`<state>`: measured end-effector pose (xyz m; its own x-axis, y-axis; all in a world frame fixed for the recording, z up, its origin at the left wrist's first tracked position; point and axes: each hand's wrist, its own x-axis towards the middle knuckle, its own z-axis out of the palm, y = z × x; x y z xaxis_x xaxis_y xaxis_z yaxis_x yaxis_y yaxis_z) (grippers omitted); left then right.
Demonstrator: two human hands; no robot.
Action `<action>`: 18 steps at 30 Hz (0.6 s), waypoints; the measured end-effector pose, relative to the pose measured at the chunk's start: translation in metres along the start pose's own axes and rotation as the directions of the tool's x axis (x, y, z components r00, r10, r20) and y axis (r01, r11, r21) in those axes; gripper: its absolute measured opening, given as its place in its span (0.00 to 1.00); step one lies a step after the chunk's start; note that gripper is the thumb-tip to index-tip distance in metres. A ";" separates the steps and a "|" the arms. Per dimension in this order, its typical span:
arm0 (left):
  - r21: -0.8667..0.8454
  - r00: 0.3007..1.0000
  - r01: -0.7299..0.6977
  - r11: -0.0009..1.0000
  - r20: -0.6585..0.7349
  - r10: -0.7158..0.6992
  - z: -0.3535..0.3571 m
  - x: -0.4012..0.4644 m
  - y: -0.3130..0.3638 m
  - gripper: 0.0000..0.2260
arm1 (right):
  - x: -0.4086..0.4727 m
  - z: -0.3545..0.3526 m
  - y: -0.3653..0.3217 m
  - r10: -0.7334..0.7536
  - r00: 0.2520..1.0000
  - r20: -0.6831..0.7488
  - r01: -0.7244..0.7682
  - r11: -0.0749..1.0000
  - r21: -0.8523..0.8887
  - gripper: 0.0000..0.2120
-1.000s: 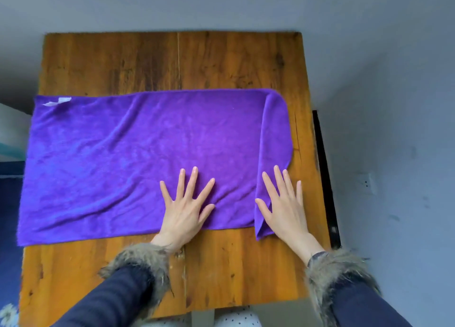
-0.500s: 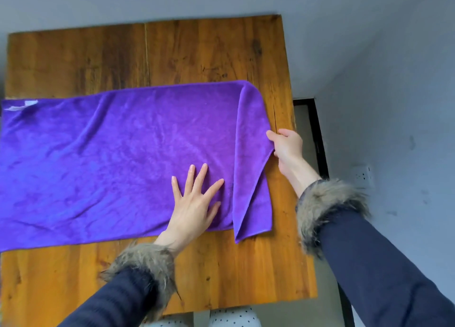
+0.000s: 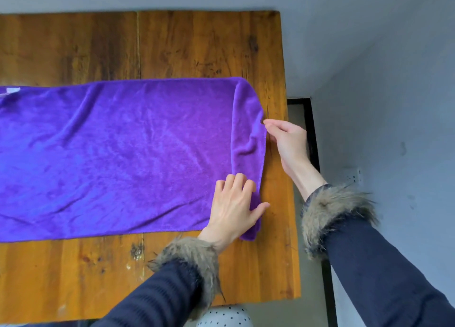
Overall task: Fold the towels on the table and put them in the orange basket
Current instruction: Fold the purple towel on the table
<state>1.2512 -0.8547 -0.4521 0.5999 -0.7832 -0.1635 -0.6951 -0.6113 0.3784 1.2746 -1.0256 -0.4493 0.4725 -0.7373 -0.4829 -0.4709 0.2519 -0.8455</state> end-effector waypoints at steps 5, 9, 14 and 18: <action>0.095 0.991 0.059 0.994 0.111 -0.069 0.004 -0.007 0.005 0.20 | 0.002 0.004 0.006 -0.147 0.988 0.048 0.154 0.964 -0.217 0.09; 0.091 0.995 0.027 0.996 0.089 -0.035 0.006 -0.020 0.000 0.16 | 0.008 0.001 0.017 -0.248 0.964 0.099 0.266 0.861 -0.433 0.13; 0.155 0.975 0.145 0.977 0.147 -0.168 0.014 -0.021 0.017 0.24 | 0.016 0.004 0.020 -0.359 0.878 0.315 0.478 0.635 -0.607 0.15; 0.199 0.978 0.108 0.974 0.157 -0.141 0.011 -0.018 0.017 0.18 | 0.018 0.006 0.014 -0.425 0.844 0.326 0.528 0.557 -0.641 0.10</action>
<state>1.2245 -0.8518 -0.4524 0.6219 -0.6975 -0.3560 -0.6910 -0.7027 0.1697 1.2810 -1.0312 -0.4716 0.8422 -0.5250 -0.1228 -0.4901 -0.6506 -0.5801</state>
